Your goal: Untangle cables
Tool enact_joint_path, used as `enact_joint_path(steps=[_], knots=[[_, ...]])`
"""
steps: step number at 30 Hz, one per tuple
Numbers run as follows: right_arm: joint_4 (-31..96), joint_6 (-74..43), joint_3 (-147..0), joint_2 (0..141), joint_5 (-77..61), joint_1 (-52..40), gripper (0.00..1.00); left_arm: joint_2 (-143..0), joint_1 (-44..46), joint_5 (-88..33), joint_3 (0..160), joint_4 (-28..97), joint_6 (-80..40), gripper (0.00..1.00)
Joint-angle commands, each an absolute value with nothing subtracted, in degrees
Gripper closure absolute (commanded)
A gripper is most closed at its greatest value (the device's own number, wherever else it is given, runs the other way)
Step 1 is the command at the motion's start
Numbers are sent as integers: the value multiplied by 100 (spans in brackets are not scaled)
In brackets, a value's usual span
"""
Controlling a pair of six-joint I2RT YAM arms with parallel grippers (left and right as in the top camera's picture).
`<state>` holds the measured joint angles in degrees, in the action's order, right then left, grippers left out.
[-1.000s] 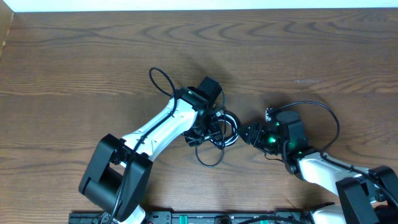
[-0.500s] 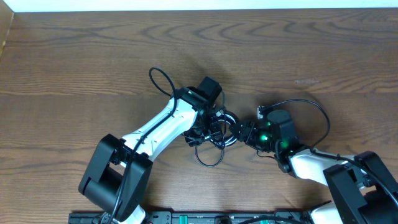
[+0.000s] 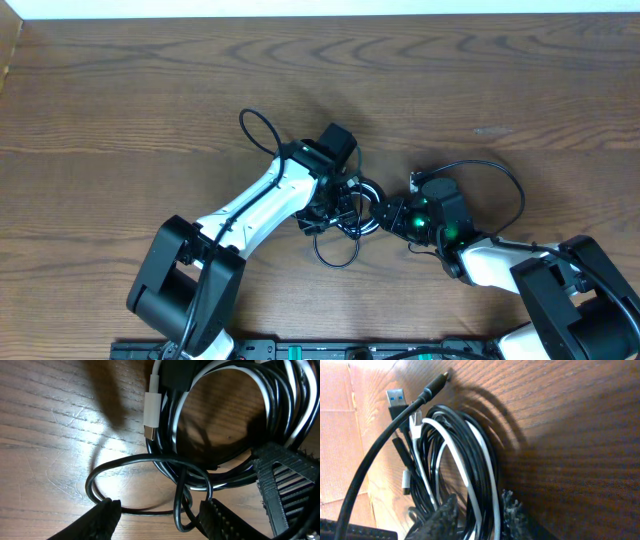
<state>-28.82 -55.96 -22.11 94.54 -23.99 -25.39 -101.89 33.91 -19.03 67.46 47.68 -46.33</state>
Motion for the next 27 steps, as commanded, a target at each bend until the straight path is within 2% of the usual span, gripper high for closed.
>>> enact_joint_path(steps=[1, 4, 5, 7, 9, 17, 21, 27], knots=[[-2665, -5590, -2014, 9714, -1962, -2593, 76, -10261, 3413, -1879, 6685, 4786, -4683, 43], [-2668, -5590, -2014, 9714, -1962, -2593, 84, -10261, 3450, -1852, 6685, 4772, -4685, 43], [-2670, -5590, -2014, 9714, -1959, -2593, 88, -10261, 3461, -1826, 6685, 4735, -4685, 48], [-2683, -5590, -2014, 9714, -1959, -2593, 89, -10261, 3476, -1752, 6685, 4674, -4727, 60], [-2683, -5590, -2014, 9714, -1959, -2593, 90, -10261, 3474, -1682, 6685, 4676, -4890, 64], [-2683, -5590, -2014, 9714, -1959, -2593, 92, -10267, 3485, -1664, 6681, 4569, -5537, 66], [-2683, -5590, -2014, 9714, -1959, -2593, 93, -10269, 3544, -1581, 6681, 4580, -5673, 75], [-2683, -5588, -2014, 9714, -1949, -2593, 95, -10272, 3787, -1573, 6678, 4591, -5732, 75]])
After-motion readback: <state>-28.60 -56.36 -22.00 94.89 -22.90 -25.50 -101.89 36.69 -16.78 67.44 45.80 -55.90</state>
